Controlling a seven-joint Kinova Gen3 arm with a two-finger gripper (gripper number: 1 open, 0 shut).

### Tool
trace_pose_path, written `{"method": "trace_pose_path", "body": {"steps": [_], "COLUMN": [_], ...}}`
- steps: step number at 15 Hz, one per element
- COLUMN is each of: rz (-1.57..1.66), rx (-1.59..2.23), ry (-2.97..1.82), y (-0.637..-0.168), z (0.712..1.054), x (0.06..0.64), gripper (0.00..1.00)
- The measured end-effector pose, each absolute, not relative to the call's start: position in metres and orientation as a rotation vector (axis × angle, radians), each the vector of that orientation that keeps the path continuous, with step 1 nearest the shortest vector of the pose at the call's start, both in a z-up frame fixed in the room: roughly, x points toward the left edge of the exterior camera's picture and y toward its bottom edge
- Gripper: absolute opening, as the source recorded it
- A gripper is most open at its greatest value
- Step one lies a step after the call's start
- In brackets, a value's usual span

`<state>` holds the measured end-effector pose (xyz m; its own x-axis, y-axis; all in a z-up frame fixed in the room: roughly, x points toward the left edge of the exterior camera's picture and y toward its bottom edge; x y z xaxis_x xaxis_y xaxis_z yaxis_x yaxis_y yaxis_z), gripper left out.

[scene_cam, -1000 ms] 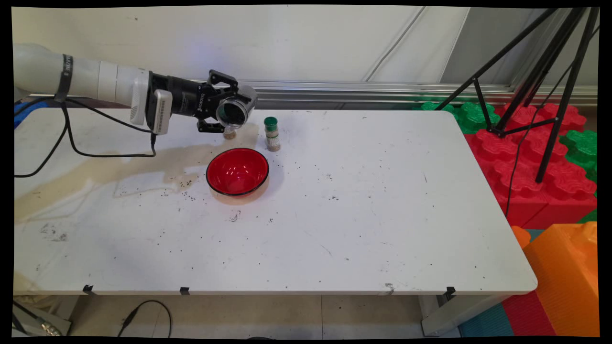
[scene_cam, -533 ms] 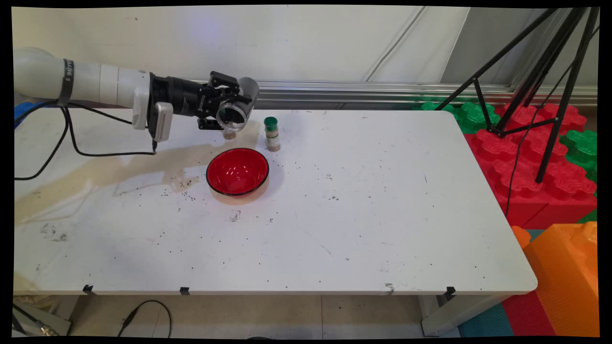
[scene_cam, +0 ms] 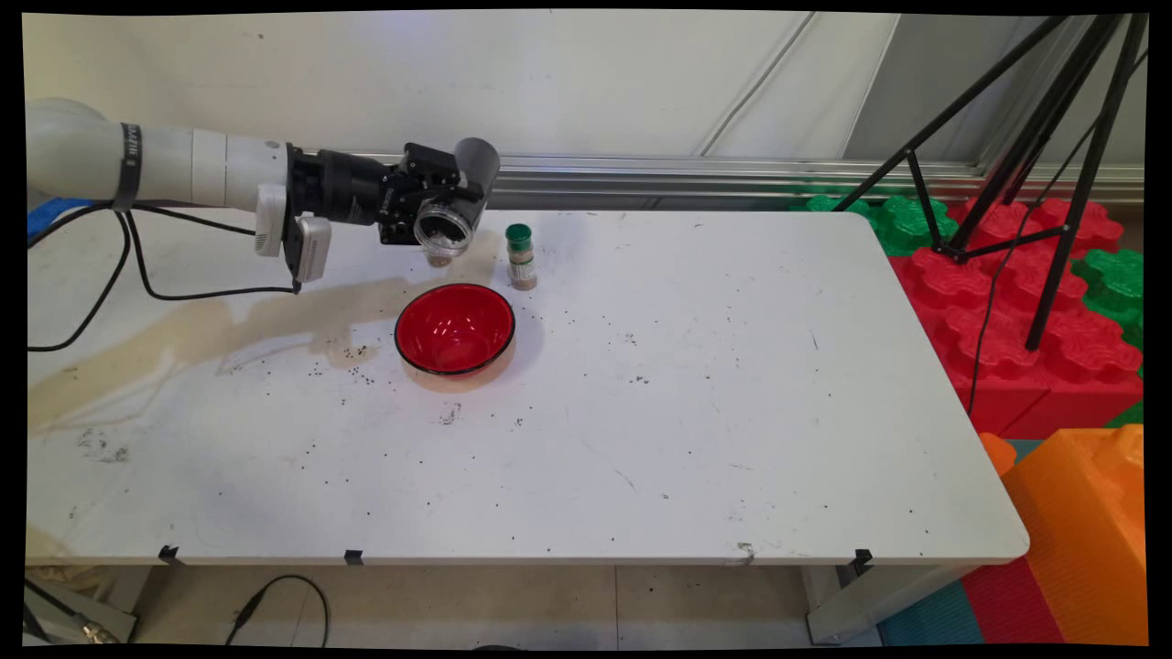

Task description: Pour the black seasoning powder in the red bowl

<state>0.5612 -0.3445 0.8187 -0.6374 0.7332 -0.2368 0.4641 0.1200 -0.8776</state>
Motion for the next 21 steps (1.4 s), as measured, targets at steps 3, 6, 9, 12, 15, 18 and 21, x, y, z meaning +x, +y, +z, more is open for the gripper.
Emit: {"method": "trace_pose_path", "body": {"steps": [3, 6, 9, 12, 15, 18, 21], "rz": [1.561, 1.586, 1.607, 1.630, 1.651, 1.666, 1.679], "rx": [-1.249, -1.301, -1.345, -1.395, -1.441, -1.472, -1.501], "ry": [-2.131, -2.117, -2.104, -2.089, -2.074, -2.063, -2.051], "y": [-0.3429, -0.3410, -0.3390, -0.3372, -0.3360, -0.3356, -0.3351], "z": [0.8173, 0.8166, 0.8159, 0.8151, 0.8144, 0.8139, 0.8136], "x": [0.5609, 0.5606, 0.5605, 0.5603, 0.5600, 0.5595, 0.5592], "gripper": [0.00, 0.00, 0.00, 0.00, 0.00, 0.00, 0.00]}}
